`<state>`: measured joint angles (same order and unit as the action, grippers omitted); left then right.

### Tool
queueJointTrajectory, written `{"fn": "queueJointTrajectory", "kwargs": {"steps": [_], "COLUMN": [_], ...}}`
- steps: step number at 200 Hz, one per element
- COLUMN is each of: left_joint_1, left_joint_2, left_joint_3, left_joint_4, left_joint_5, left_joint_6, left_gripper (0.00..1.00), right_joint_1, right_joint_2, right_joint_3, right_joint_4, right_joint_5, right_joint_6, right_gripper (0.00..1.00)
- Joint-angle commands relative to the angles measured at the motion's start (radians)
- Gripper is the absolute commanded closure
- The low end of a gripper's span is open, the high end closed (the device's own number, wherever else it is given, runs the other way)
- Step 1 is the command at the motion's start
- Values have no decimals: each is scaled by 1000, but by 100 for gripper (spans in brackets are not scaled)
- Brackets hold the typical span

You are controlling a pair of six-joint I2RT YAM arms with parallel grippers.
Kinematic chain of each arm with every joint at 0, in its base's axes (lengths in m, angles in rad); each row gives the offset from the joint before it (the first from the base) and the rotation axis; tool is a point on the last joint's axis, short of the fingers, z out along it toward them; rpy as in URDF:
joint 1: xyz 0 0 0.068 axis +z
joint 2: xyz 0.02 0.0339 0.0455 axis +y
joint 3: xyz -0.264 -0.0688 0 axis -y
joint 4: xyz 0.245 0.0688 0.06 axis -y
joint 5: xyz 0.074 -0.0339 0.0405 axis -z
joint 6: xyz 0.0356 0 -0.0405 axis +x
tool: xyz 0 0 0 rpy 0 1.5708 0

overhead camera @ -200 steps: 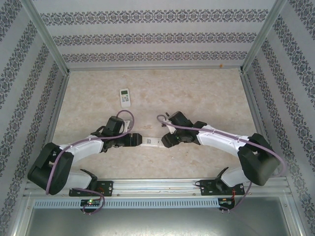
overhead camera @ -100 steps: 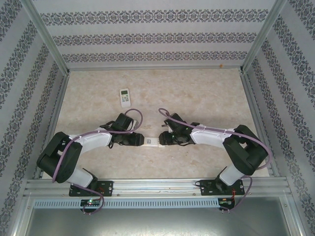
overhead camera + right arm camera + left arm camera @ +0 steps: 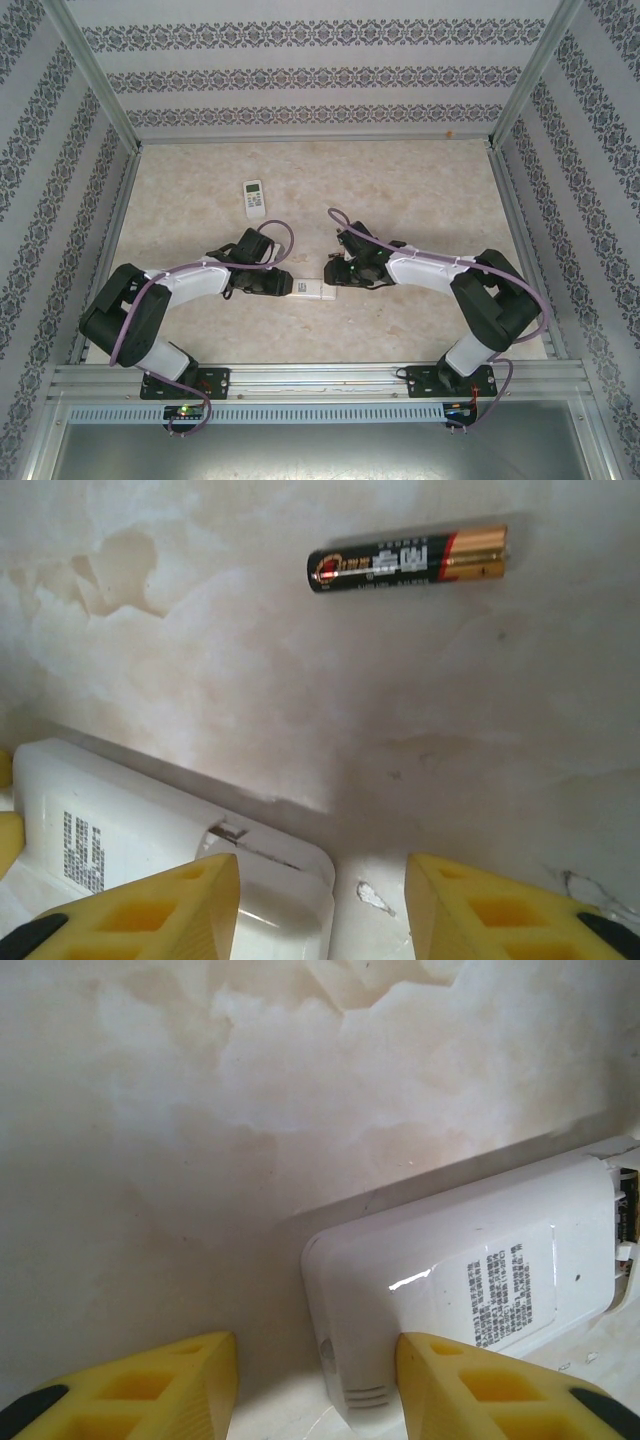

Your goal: Load the batteries into the remote control

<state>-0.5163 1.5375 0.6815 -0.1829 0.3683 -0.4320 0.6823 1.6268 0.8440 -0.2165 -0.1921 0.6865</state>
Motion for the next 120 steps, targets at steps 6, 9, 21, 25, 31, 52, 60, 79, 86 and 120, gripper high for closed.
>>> {"fn": "queueJointTrajectory", "kwargs": {"steps": [6, 9, 21, 25, 31, 52, 60, 79, 86, 120], "left_joint_1": [-32, -31, -31, -32, -31, -32, -31, -31, -32, -33], "left_joint_2": [116, 115, 114, 113, 112, 107, 107, 103, 101, 99], "left_joint_3": [-45, -46, -46, -48, -46, -52, -53, -55, -56, -57], "left_joint_4": [70, 70, 69, 71, 72, 77, 76, 81, 82, 83], "left_joint_5": [-60, -59, -54, -52, -48, -44, -43, -42, -41, -42], "left_joint_6": [23, 23, 21, 18, 18, 11, 10, 4, 2, -4], "left_gripper": [54, 54, 54, 54, 54, 54, 54, 54, 54, 54], "right_joint_1": [-7, -6, -3, -2, -1, 5, 8, 30, 45, 104], "right_joint_2": [31, 33, 31, 28, 22, -23, -43, -85, -94, -76], "right_joint_3": [30, 28, 20, 18, 14, 0, -6, -25, -29, -22], "right_joint_4": [-32, -31, -25, -24, -24, -24, -29, -42, -49, -85], "right_joint_5": [6, 3, -2, -3, -3, 1, 9, 61, 82, 180], "right_joint_6": [17, 19, 22, 22, 21, 23, 33, 83, 105, 194], "right_gripper": [54, 55, 54, 53, 51, 44, 41, 34, 34, 33]}}
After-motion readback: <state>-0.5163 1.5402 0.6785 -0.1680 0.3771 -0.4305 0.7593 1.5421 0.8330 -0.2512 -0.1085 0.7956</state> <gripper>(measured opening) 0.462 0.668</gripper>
